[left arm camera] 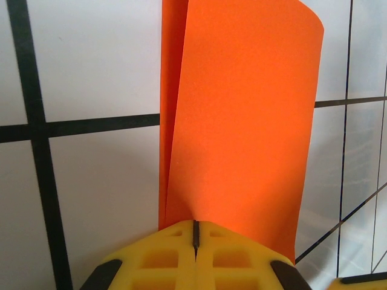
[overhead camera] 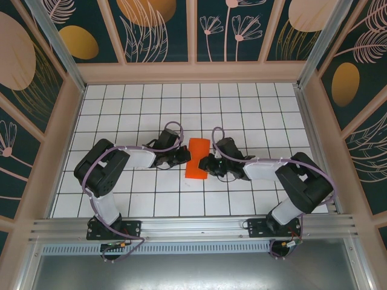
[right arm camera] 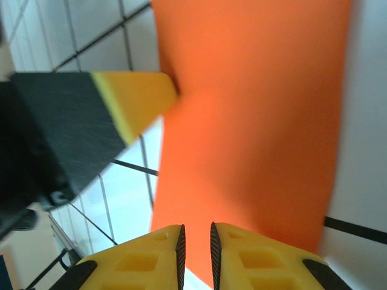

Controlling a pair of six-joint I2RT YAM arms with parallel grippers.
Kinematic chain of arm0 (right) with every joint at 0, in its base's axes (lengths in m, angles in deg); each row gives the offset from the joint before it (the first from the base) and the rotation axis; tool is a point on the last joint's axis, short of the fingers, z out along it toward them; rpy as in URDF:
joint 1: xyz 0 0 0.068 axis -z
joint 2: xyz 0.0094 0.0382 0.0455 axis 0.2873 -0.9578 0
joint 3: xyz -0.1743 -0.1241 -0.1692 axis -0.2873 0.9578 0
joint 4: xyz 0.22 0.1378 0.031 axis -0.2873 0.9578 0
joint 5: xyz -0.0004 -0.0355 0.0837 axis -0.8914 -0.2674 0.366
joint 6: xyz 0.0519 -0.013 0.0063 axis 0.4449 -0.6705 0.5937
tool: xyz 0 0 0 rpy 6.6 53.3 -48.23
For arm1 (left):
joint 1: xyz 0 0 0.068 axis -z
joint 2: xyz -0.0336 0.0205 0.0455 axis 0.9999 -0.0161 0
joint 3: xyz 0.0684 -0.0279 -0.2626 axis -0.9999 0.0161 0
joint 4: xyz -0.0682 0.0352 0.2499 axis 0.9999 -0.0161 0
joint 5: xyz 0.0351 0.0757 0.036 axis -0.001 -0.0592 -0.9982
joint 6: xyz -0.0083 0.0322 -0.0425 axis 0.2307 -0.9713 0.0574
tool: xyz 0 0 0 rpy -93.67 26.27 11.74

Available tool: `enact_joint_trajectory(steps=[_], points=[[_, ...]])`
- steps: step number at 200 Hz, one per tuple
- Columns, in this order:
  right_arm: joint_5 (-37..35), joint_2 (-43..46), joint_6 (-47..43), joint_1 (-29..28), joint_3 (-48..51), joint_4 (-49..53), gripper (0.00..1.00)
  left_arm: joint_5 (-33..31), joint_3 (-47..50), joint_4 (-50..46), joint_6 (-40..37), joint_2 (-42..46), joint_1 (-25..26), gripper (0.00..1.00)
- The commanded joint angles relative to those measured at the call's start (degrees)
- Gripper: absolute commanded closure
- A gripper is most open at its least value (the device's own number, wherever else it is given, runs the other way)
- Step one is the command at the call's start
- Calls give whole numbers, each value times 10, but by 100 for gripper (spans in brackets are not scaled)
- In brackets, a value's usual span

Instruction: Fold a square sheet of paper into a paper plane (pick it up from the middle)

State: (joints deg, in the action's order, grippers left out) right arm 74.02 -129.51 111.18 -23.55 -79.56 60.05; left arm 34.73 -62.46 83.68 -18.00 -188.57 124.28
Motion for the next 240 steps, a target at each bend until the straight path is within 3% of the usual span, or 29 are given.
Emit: enact_joint_trajectory(steps=[1,90,151,194,215,240], points=[[0,-20,11,-9,22,-7,77,-20,26,-90,-13,-17,0,100],[-3,36,7,-19,19,22,77,-20,24,-90,-13,-19,0,100],[-9,7,15,-31,64,6,77,-20,25,-91,-12,-19,0,100],[-30,49,-1,-31,52,64,77,-23,23,-95,-14,-16,0,100],[-59,78,-27,-11,4,104,77,-21,21,-95,-14,-17,0,100],[-47,61,-40,60,-38,87,77,-18,23,-94,-15,-16,0,100]])
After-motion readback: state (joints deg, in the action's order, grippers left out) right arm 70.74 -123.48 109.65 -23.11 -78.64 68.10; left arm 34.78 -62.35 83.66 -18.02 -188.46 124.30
